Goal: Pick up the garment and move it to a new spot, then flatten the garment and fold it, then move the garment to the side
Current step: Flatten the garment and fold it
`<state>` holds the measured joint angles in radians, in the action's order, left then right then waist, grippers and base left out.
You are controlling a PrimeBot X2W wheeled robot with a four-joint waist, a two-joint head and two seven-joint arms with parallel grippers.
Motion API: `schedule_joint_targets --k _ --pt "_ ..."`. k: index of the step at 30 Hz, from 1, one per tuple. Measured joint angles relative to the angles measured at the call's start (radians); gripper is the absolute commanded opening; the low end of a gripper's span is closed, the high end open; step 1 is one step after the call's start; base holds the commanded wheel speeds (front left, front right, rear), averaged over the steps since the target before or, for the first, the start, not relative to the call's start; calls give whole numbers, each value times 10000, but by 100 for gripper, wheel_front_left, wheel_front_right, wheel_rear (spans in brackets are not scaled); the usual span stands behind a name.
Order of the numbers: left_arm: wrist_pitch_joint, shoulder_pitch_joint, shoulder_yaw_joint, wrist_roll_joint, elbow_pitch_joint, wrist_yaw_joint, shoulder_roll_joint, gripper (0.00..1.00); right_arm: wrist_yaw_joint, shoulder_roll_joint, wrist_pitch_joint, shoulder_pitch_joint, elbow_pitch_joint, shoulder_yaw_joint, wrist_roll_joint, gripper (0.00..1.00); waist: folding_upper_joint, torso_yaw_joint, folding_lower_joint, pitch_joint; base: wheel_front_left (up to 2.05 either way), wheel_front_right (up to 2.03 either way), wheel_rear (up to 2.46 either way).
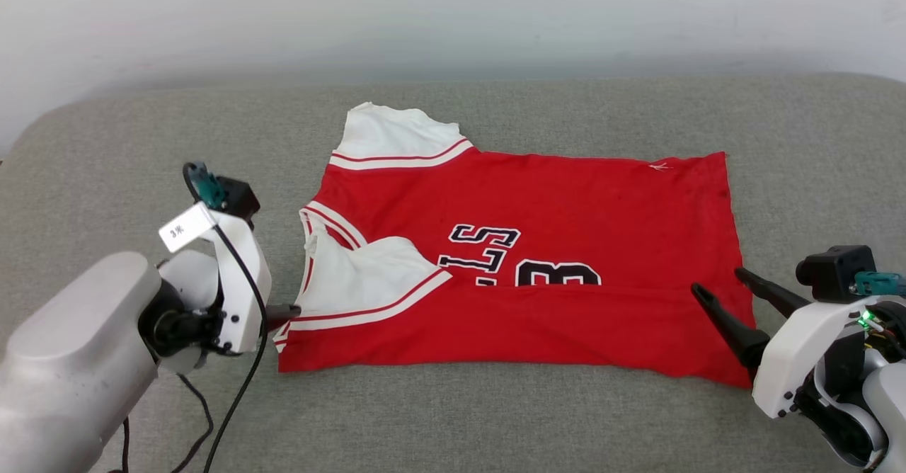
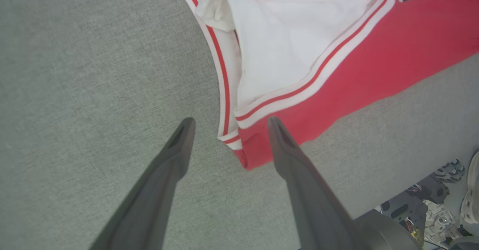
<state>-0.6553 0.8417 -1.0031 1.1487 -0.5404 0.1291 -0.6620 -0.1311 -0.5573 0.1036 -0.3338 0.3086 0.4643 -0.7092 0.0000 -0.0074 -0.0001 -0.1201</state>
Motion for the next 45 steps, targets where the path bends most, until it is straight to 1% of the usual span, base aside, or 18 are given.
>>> schedule_joint_targets --k 5,14,15,16,23,26,30,34,39,42,45 --pt "-366 -270 -253 161 -301 0 42 100 0 52 77 -36 -54 6 2 100 0 -170 0 -210 0 0 0" --pt "-207 -576 -639 161 -884 0 337 100 0 174 111 -265 -61 73 44 100 0 -362 0 -600 0 0 0" --pt "-155 -593 -683 161 -890 0 334 42 0 184 111 -296 -58 82 44 100 0 -373 -1 -615 0 0 0" --pt "-63 -597 -746 151 -894 0 334 0 0 190 109 -305 -50 90 44 100 0 -381 -1 -621 0 0 0" --pt "817 -858 -947 238 -836 0 211 0 0 35 153 -526 -27 113 81 100 0 -401 0 -394 0 0 0" --pt "1338 -962 -1093 142 -629 0 54 0 0 -224 366 -791 -128 121 128 100 0 -395 0 -238 0 0 0" --pt "2146 -938 -1160 -58 -157 0 -171 0 0 -826 878 -1263 -324 -79 190 100 0 -344 1 -56 0 0 0" --pt "2727 -747 -1147 -257 232 0 -362 0 0 -1342 2219 -1532 -497 -146 19 100 0 -259 1 49 0 0 0" --pt "3116 -617 -1089 -458 713 0 -531 0 0 -1958 4479 -1598 -800 127 -554 100 0 -170 1 99 0 0 0" --pt "3168 -590 -1103 -558 974 -54 -585 0 0 -2052 5636 -1502 -874 305 -968 100 0 -142 1 63 0 0 0" --pt "3189 -581 -1112 -625 1223 -157 -633 0 0 -2023 6289 -1267 -836 431 -1049 100 0 -108 1 -28 0 0 0"
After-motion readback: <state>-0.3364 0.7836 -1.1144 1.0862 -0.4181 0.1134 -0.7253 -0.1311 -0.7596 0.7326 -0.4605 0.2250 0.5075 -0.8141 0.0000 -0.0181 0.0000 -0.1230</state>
